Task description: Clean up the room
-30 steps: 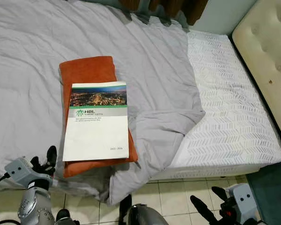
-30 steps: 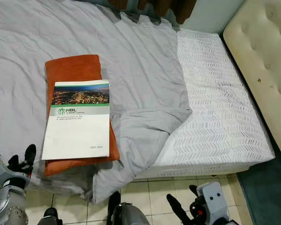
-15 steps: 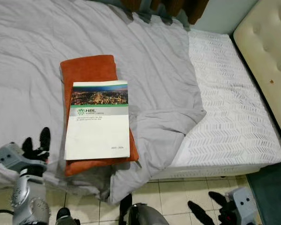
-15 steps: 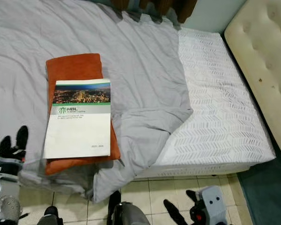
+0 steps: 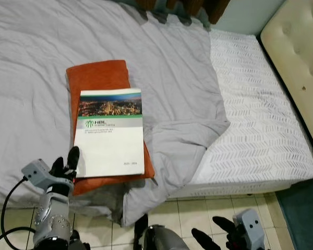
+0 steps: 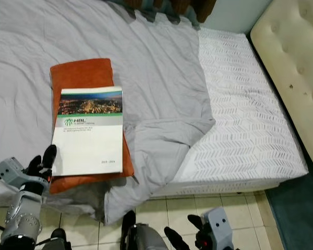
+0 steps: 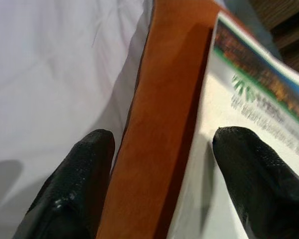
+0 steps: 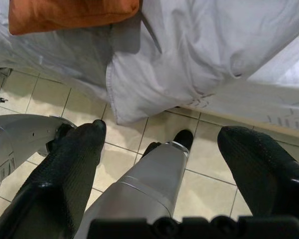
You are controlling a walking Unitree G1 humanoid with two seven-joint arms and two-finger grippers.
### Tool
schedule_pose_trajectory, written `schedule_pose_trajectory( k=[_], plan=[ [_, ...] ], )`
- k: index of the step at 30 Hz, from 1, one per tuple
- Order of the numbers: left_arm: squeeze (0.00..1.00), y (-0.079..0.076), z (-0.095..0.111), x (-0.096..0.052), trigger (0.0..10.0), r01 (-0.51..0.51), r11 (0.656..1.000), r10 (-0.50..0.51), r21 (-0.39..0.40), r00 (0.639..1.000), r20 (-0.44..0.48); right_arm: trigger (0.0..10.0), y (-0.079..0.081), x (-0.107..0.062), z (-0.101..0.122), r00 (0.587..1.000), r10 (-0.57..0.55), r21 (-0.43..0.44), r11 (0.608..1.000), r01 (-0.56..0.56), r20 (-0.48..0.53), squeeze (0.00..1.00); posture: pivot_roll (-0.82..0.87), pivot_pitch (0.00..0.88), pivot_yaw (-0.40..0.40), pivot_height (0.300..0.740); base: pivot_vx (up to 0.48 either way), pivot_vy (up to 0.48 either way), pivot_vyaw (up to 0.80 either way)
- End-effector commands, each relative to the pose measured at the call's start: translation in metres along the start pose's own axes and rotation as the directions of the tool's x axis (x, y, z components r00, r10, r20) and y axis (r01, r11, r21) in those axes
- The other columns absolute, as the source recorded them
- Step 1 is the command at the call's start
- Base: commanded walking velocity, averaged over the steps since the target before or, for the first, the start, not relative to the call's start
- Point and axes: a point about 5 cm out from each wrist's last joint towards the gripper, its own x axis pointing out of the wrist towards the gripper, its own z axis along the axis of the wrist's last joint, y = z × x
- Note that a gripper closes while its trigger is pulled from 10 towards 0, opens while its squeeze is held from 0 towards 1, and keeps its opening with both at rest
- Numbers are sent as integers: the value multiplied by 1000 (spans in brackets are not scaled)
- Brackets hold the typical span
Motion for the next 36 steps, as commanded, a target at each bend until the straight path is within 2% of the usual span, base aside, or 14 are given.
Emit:
schedule_pose_trajectory(
  k=[1, 5, 13, 14, 16, 17, 18, 19, 20, 21, 36],
  plan=[
    [0, 5, -20, -9, 10000, -16, 1000, 15, -24, 997, -73, 10000, -3, -8, -11, 998, -22, 17, 1000, 23, -52, 0, -244, 403, -322, 740, 0, 0, 0],
    [0, 4, -33, -11, 10000, -12, 999, 7, -37, 991, -132, 10000, -3, -7, -12, 998, -22, 18, 1000, 23, -56, 0, -244, 397, -320, 740, 0, 0, 0],
    [0, 7, -42, -12, 10000, -22, 999, 15, -38, 984, -179, 10000, -4, -7, -12, 998, -23, 12, 1000, 24, -55, 0, -240, 376, -316, 740, 0, 0, 0],
    [0, 6, -42, -11, 9216, -14, 999, 7, -41, 984, -179, 10000, -4, -7, -13, 998, -24, 12, 1000, 24, -55, 0, -240, 374, -315, 740, 0, 0, 0],
    [0, 5, -42, -10, 9216, -9, 999, 1, -43, 984, -179, 10000, -4, -7, -13, 998, -24, 12, 1000, 25, -55, 0, -240, 372, -315, 740, 0, 0, 0],
    [0, 2, -42, -8, 8078, 6, 999, -15, -49, 984, -178, 10000, -4, -7, -13, 998, -25, 12, 1000, 26, -55, 0, -238, 365, -313, 740, 0, 0, 0],
    [0, 0, -42, -6, 4431, 25, 998, -35, -53, 983, -178, 10000, -4, -7, -13, 998, -25, 12, 1000, 26, -55, 0, -237, 362, -312, 740, 0, 0, 0],
    [0, 0, -42, -6, 4431, 25, 998, -35, -53, 983, -178, 10000, -4, -7, -13, 998, -25, 12, 1000, 26, -55, 0, -237, 362, -312, 740, 0, 0, 0],
    [0, -3, -42, -5, 3059, 42, 998, -52, -55, 982, -179, 10000, -4, -7, -14, 998, -26, 12, 1000, 27, -55, 0, -236, 358, -312, 740, 0, 0, 0],
    [0, -5, -43, -3, 0, 72, 996, -81, -54, 978, -192, 10000, -4, -8, -14, 998, -29, 13, 999, 29, -55, 0, -232, 353, -309, 740, 0, 0, 0],
    [0, -5, -58, -11, 0, 91, 993, -109, -80, 956, -272, 10000, -4, -9, -20, 997, -32, 17, 999, 33, -69, 0, -215, 329, -302, 740, 0, 0, 0]
  ],
)
